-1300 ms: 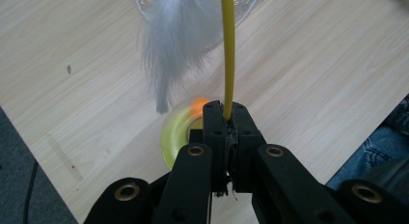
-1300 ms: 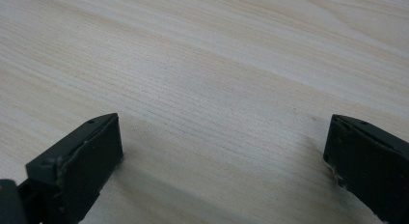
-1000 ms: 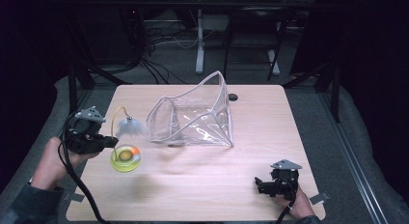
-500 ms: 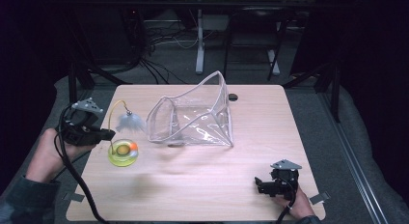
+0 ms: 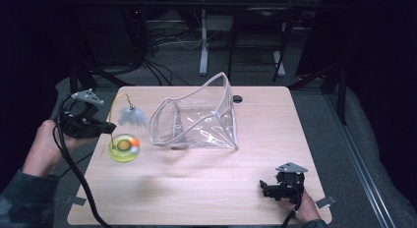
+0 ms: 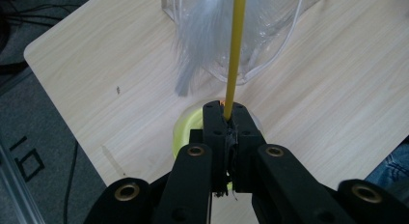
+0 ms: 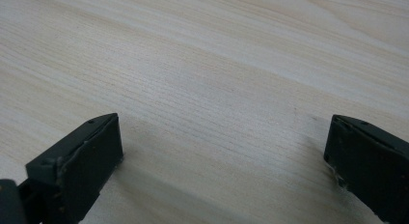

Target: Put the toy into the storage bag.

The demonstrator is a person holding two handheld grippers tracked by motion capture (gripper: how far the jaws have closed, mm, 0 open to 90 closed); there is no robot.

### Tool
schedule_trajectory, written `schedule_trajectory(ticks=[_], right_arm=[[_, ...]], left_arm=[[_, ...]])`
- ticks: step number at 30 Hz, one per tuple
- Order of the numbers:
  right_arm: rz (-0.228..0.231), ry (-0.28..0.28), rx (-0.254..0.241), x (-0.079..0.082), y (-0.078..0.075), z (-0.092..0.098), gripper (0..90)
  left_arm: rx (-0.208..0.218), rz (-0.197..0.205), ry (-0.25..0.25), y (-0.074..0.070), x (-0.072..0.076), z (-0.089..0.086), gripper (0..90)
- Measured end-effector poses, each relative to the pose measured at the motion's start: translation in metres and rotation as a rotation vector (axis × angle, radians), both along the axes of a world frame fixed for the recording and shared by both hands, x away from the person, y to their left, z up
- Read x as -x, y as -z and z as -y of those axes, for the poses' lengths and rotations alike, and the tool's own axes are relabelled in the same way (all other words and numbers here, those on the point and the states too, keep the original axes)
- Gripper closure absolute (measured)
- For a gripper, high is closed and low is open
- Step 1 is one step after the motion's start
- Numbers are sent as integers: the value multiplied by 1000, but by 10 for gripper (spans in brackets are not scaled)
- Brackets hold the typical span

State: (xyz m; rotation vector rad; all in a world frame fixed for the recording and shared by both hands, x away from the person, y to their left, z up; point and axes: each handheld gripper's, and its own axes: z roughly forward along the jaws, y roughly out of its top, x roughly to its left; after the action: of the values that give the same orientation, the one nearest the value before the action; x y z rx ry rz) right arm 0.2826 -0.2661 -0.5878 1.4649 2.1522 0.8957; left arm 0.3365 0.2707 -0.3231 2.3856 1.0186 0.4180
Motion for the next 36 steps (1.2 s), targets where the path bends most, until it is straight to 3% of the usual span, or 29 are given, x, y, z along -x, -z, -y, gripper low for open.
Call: schedule_trajectory(ticks=[22, 36], right_arm=[[1, -6, -1, 0, 0, 0, 0], [1, -2, 1, 0, 0, 0, 0]], left_arm=[[-1, 9, 15, -20, -23, 12, 880], [-7, 26, 36, -33, -39, 30, 881]])
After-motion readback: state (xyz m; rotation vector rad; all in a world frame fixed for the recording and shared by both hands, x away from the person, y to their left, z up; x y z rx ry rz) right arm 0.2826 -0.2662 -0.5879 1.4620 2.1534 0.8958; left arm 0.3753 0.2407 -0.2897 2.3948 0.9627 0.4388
